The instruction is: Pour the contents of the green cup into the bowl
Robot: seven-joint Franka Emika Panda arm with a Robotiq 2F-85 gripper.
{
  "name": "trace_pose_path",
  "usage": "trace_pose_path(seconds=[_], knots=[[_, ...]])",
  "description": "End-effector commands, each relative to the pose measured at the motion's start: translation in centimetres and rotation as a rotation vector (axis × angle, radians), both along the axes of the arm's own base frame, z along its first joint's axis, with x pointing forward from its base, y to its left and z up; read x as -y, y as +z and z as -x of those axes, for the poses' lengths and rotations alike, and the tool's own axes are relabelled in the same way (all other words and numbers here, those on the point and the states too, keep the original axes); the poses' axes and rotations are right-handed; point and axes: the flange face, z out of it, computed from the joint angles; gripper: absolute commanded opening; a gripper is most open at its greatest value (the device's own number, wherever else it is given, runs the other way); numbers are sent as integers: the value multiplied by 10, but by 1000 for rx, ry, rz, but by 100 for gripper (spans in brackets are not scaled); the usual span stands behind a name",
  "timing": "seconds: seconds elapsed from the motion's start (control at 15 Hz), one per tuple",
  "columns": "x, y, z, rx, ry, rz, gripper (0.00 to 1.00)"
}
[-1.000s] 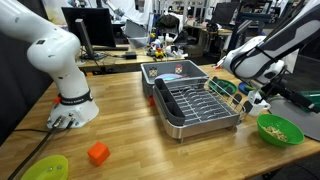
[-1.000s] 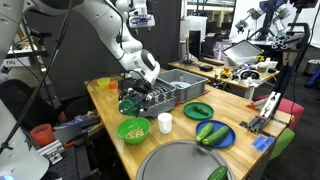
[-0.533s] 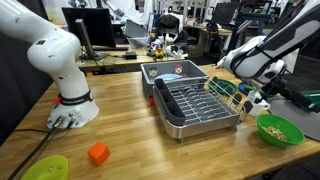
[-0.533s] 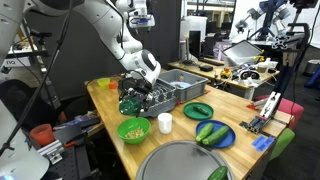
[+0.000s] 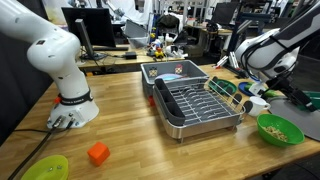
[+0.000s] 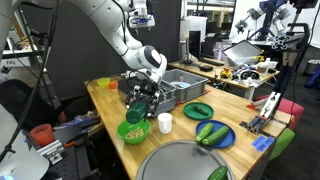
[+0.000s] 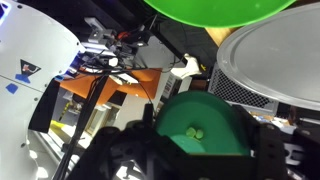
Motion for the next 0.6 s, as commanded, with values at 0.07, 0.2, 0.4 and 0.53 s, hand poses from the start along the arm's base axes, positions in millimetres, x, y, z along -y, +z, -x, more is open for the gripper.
trace_pose_path(seconds=[0.07,0.2,0.4,0.53], knots=[[18,15,14,124,4,-192,52],[29,22,21,173,-1,-261,52],[44,35,33,250,4,-364,52],[54,45,42,301,4,-435,52]])
